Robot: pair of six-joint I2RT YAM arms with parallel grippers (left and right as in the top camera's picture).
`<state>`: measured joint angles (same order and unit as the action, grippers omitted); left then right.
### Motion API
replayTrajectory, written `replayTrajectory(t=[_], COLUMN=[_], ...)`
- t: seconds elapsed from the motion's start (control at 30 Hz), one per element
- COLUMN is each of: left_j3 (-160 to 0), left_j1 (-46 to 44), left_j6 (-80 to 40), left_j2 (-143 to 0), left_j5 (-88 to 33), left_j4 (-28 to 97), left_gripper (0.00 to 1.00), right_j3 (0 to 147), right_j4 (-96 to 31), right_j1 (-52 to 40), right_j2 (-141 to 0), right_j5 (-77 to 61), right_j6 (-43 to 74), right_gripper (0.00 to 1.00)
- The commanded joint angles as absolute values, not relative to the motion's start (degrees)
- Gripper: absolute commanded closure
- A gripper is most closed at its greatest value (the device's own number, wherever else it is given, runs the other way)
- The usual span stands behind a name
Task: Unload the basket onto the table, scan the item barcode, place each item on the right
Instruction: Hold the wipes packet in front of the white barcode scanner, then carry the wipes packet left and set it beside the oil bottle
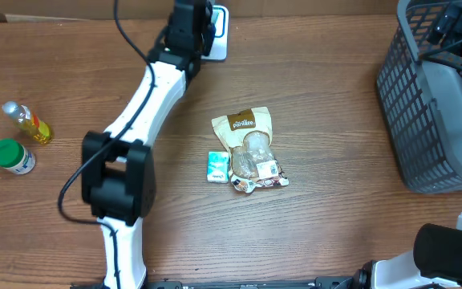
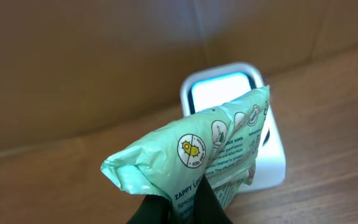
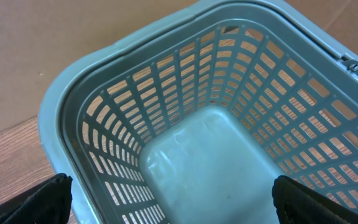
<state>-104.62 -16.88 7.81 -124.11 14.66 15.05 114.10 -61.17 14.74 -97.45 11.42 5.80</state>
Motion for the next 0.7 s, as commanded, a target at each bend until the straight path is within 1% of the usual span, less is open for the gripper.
replayTrajectory(t=[0.0,0.23,0.33,0.47,0.53,0.67], left_j3=[-105.06,-105.06,-105.06,-105.06,-105.06,-105.06], left_j1=[-17.37,-16.84,-17.28,-18.35,-18.37,-17.19], left_j6=[3.92,1.1,1.3,1.26,0.91,-3.64], left_j2=[-127.17,-131.9,-130.93,-126.28,-122.89,-115.52], left_j5=[14.06,14.17,17.78,25.74,25.82,25.32], left_j4=[14.68,15.9,16.8,17.06,18.41,24.14], left_gripper=[0.96,0.96,0.96,0.96,0.96,0.96], right_j3=[115.13,115.13,115.13,115.13,115.13,115.13], right_j4=[-60.95,-60.97,-60.95,-60.95,-60.97,-60.95], right_j1=[14.76,14.76,14.76,14.76,14.76,14.76], right_j2=[-96.9,-96.9,-96.9,-96.9,-96.9,-96.9], right_j5=[11.97,11.97,11.94,11.97,11.97,11.97], right_j6=[6.02,6.02,6.02,6.02,6.02,6.02], right_gripper=[0.0,0.0,0.0,0.0,0.0,0.0])
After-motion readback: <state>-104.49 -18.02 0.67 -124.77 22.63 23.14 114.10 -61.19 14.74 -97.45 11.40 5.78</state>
